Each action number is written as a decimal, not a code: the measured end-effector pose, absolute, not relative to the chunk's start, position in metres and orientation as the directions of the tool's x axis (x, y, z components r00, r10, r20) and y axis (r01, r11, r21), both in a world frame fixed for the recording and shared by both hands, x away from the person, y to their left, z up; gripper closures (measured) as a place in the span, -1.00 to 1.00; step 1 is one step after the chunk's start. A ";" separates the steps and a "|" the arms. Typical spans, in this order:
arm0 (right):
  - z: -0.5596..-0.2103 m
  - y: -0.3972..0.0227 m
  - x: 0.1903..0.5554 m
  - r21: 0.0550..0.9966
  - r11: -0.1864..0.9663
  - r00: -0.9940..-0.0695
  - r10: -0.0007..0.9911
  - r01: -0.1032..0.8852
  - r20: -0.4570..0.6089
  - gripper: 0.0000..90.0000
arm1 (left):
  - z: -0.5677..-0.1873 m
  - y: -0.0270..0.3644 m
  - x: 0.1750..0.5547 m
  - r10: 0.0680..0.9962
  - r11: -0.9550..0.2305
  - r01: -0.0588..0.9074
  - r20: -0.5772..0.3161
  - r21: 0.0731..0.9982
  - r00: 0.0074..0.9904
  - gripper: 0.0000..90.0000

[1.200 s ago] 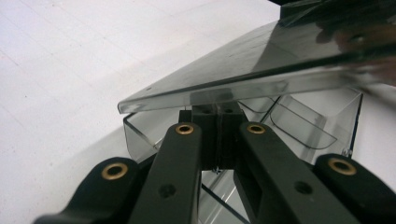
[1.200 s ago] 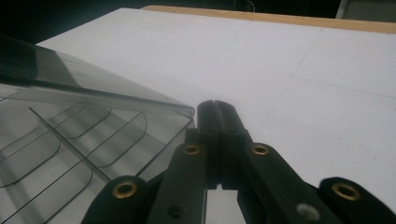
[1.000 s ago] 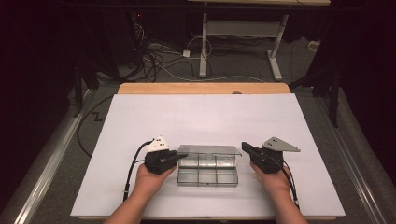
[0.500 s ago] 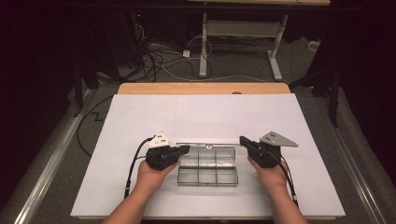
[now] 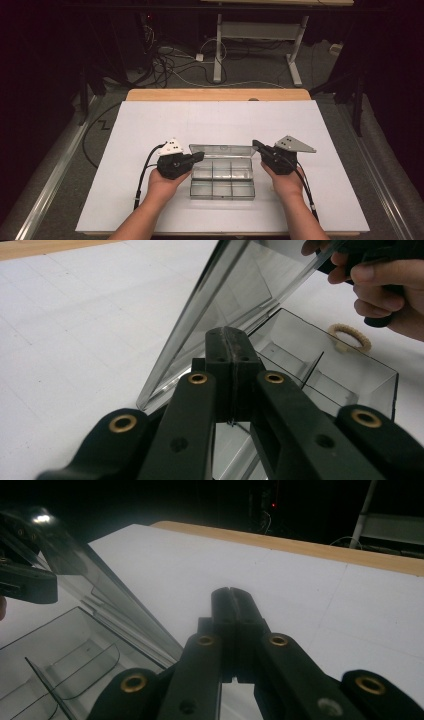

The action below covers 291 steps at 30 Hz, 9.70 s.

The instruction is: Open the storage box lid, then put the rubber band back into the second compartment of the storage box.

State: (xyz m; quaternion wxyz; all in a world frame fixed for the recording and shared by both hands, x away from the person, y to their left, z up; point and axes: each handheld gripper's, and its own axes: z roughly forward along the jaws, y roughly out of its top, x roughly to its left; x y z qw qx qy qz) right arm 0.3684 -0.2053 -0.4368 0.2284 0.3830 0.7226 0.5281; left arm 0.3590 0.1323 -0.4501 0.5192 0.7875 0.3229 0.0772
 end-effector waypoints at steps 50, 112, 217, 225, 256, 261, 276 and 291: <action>-0.441 -0.196 0.393 0.935 0.132 -0.596 0.797 0.329 0.097 1.00 | -0.452 0.135 0.376 0.606 -0.211 0.452 -0.247 0.867 0.756 0.95; -0.454 -0.191 0.429 0.878 0.153 -0.528 0.840 0.453 0.126 1.00 | -0.468 0.144 0.432 0.712 -0.162 0.570 -0.304 0.806 0.633 0.95; -0.466 -0.259 0.298 0.866 0.249 -0.541 0.841 0.434 0.029 -1.00 | -0.485 0.185 0.308 0.714 -0.339 0.476 -0.108 0.811 0.692 -1.00; -0.462 -0.269 0.295 0.863 0.250 -0.513 0.858 0.439 0.013 -1.00 | -0.489 0.183 0.310 0.696 -0.356 0.484 -0.120 0.799 0.708 -1.00; -0.475 -0.304 0.291 0.819 0.248 -0.480 0.876 0.517 0.038 -0.08 | -0.490 0.184 0.307 0.691 -0.342 0.478 -0.128 0.809 0.711 -1.00; -0.477 -0.301 0.291 0.804 0.259 -0.492 0.869 0.536 0.049 0.27 | -0.490 0.183 0.307 0.688 -0.346 0.473 -0.124 0.810 0.715 -1.00; -0.480 -0.293 0.296 0.757 0.310 -0.502 0.864 0.576 0.028 0.63 | -0.490 0.183 0.307 0.685 -0.347 0.474 -0.127 0.809 0.717 -1.00; -0.481 -0.291 0.296 0.749 0.325 -0.493 0.870 0.577 0.002 0.79 | -0.490 0.184 0.307 0.683 -0.344 0.478 -0.134 0.808 0.718 -1.00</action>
